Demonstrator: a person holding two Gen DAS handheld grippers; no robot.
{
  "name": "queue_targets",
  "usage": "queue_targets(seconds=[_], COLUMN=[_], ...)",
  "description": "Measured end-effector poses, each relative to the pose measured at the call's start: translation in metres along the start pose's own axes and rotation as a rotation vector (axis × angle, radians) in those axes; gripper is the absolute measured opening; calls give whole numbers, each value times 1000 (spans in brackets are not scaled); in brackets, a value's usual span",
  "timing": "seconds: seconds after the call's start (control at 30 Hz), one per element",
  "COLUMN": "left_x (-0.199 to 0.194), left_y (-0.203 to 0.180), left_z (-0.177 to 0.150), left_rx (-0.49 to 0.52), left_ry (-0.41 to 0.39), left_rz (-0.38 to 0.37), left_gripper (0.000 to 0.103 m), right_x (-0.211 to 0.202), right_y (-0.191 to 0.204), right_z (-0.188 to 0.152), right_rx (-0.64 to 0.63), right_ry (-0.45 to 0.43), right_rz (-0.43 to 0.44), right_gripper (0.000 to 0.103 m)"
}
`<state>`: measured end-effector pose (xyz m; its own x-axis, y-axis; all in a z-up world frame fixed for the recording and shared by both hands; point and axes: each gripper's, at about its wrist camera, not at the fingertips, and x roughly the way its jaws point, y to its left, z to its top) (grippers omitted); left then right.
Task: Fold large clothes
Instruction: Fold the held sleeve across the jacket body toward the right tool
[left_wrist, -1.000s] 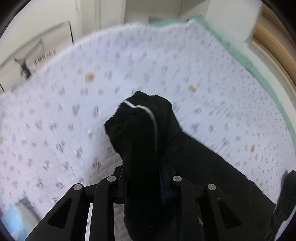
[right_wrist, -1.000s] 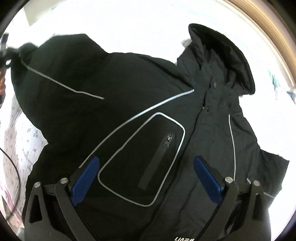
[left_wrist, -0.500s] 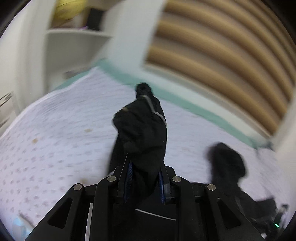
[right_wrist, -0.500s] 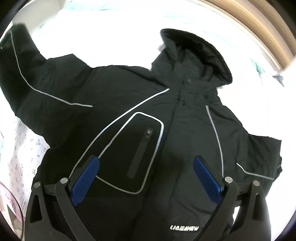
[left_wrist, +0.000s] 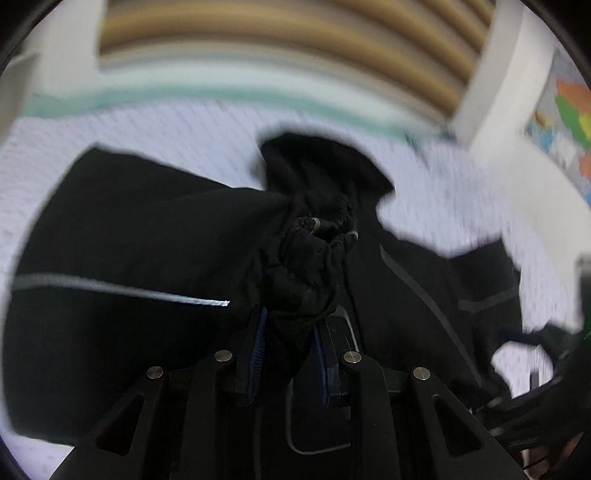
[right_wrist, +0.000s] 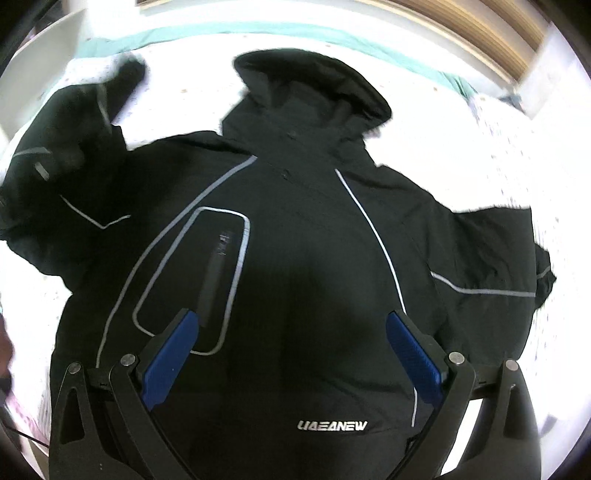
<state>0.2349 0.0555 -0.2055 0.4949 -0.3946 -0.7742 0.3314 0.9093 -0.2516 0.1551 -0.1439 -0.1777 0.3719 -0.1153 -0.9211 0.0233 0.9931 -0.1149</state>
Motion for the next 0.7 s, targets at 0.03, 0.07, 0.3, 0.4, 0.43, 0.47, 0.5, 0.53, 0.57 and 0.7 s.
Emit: queue_targets(seconds=[0.03,0.07,0.3,0.4,0.43,0.47,0.5,0.53,0.57,0.7], left_x=[13,34,70,58,53,46,41,35,30,8], left_y=[-5,-4,8,20,22,25,27,29,30,31], left_z=[-4,-12,-30,-23,-20,-16,-16,-16,-16,-16], left_rx=[1,2,-97,-202,-233,-272,-298,-322,-345,-353], left_ry=[32,90,247,287,281,264,252,241,230,194], left_rz=[-2,-1,-123,-285,-330,-385,-417,-444,-465,-431], left_gripper=[24,24,30,46,50,56,61,63,65,65], right_x=[3,5,17,21,23,25,27,29,33,53], right_y=[-3,-4,-4,-11,-14,-15,-16,-17,-18,-16], right_z=[-1,-2,-1,2,4,6,9,12,15,22], right_rx=[10,13,-16,15,33,45,55,68,85,157], right_ry=[7,10,18,21,22,22,22,25,31,83], right_rz=[1,0,4,107,143,169,193,221,251,361], right_gripper=[102,102,102,102,102,102,102,102,102,96])
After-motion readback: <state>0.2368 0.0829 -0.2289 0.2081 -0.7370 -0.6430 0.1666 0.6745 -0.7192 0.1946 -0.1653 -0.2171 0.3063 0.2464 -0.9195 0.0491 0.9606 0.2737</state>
